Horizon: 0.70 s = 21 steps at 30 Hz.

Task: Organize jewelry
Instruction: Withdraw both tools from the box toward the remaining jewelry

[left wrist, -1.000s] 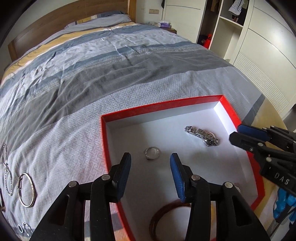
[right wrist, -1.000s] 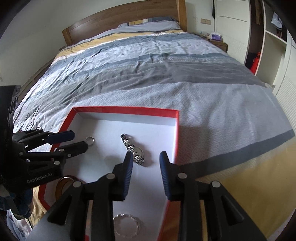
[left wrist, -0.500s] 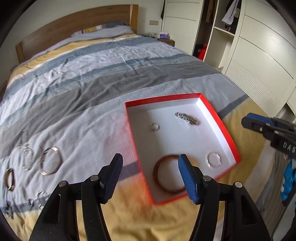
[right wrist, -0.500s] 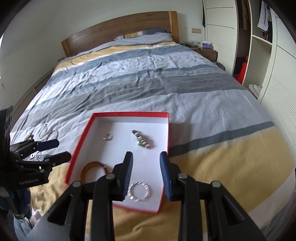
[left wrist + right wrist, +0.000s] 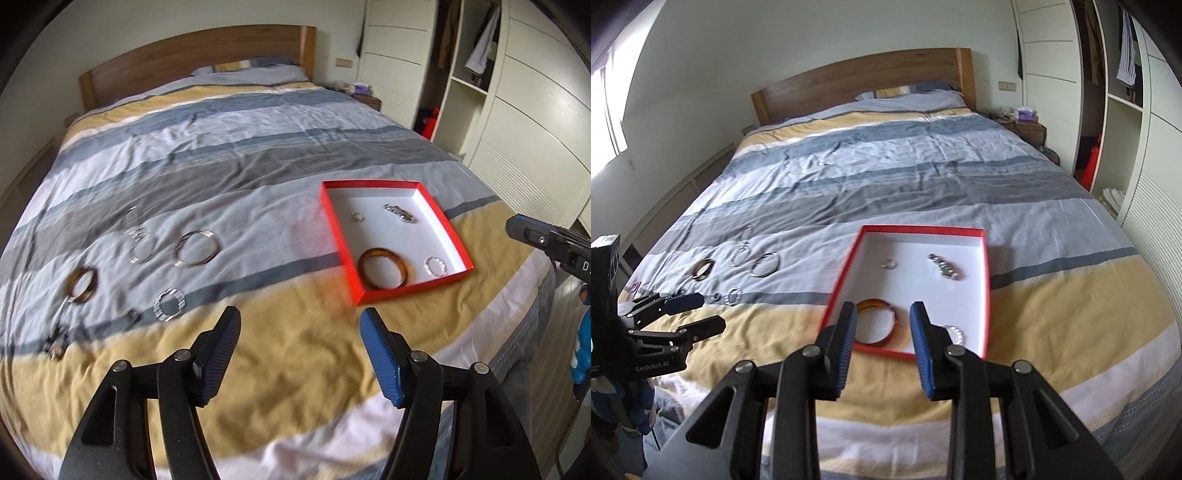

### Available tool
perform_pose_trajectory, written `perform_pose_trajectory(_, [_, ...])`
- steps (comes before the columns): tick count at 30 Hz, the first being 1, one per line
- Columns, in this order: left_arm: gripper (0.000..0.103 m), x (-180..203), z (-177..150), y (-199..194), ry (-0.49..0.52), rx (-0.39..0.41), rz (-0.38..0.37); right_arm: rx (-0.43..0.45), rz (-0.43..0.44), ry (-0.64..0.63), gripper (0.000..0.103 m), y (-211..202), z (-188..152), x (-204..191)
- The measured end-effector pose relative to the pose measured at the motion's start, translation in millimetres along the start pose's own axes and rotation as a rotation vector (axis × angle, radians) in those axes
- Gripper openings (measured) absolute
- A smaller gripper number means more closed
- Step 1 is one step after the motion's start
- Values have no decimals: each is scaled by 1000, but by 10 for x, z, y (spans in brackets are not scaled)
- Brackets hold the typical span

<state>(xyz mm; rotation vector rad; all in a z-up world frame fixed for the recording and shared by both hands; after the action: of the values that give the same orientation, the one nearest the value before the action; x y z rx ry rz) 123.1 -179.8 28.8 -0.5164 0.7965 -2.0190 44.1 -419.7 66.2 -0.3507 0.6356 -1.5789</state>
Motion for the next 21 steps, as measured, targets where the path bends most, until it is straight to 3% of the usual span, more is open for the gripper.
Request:
perform_pose_trajectory(10, [68,-431,-440,-614,-74,43,72,43,33,-51,29,-424,-94,-505])
perform_pose_trajectory(16, [68,-822,-754,-1050,-126,95,161,70,51,-91,29,-685,-138,-783])
perform_pose_trajectory(21, [68,-1223,-1001,-1339,-210,119,218,81,76,-117,36,-791,-160,-978])
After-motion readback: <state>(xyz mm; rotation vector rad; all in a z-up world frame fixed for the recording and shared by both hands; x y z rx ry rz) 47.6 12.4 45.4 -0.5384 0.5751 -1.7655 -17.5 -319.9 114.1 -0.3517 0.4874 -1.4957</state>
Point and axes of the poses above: each gripper's, at about its wrist camera, not at the fingertips, and y roughly the way its jaws point, x to its right, z to its top, the point moved 1 cm from there along y, roughly the way its jaws point, and after that the axes turned 6 degrees about x, right-handed, at the moved point
